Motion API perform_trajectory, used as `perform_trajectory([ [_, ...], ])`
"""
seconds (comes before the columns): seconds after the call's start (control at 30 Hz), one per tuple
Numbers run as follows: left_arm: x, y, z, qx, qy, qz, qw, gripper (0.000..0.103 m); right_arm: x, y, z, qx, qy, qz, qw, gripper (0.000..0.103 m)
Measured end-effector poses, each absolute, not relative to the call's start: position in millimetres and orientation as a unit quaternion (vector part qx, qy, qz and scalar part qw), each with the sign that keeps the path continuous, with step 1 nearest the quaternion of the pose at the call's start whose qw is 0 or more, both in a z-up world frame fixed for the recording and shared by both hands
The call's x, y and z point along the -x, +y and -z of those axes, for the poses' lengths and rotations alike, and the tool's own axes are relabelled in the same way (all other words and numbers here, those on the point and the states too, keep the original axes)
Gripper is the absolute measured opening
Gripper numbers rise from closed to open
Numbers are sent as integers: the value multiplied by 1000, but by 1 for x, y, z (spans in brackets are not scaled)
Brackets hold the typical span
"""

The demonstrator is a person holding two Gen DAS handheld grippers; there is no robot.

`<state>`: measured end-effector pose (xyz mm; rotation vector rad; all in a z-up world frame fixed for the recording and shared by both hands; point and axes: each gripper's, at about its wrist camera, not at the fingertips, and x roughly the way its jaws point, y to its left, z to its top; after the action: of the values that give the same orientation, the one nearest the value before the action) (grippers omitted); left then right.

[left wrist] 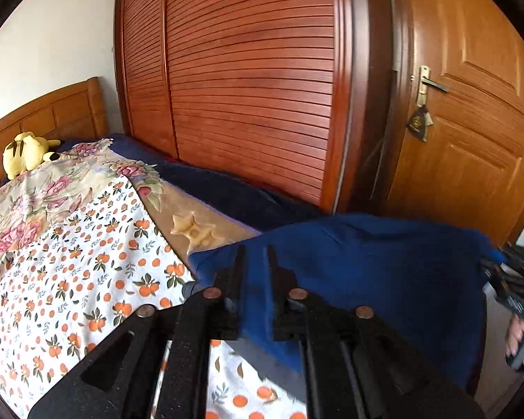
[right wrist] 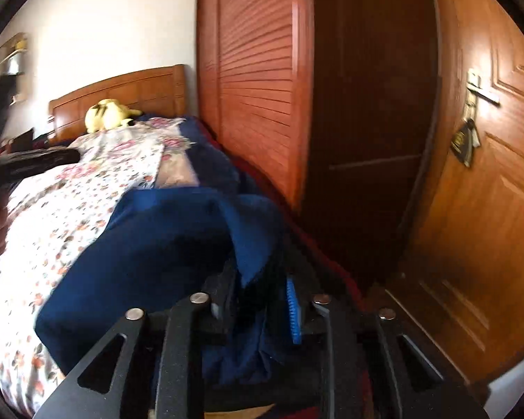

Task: Fold large clothes

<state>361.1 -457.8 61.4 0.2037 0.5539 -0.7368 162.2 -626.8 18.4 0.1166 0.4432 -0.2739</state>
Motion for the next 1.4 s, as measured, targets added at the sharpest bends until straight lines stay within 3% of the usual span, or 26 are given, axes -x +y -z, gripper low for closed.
perform_trajectory([
  [0.03,-354,-447,-61,-92,267,364,888,40,-161,-627,-19,-55,212,146,965,35],
  [0.17,-326,-419,-52,-99,255,373,887,46,-144,-610,-31,-42,187,161,968,52],
  [0.2,-319,-410,-48,-97,254,374,887,52,-143,-601,-33,-38,183,160,969,53],
  [0.23,-312,-399,-45,-92,251,377,887,71,-140,-593,-37,-33,179,159,970,56],
  [0.3,-297,-377,-41,-80,242,379,890,90,-131,-581,-42,-27,170,156,973,61],
  [0.5,-258,-315,-31,-87,232,346,905,90,-87,-520,-37,-16,154,131,979,73],
  [1.4,-124,-59,11,-27,260,109,959,90,-76,-298,-6,-19,204,-110,973,77],
])
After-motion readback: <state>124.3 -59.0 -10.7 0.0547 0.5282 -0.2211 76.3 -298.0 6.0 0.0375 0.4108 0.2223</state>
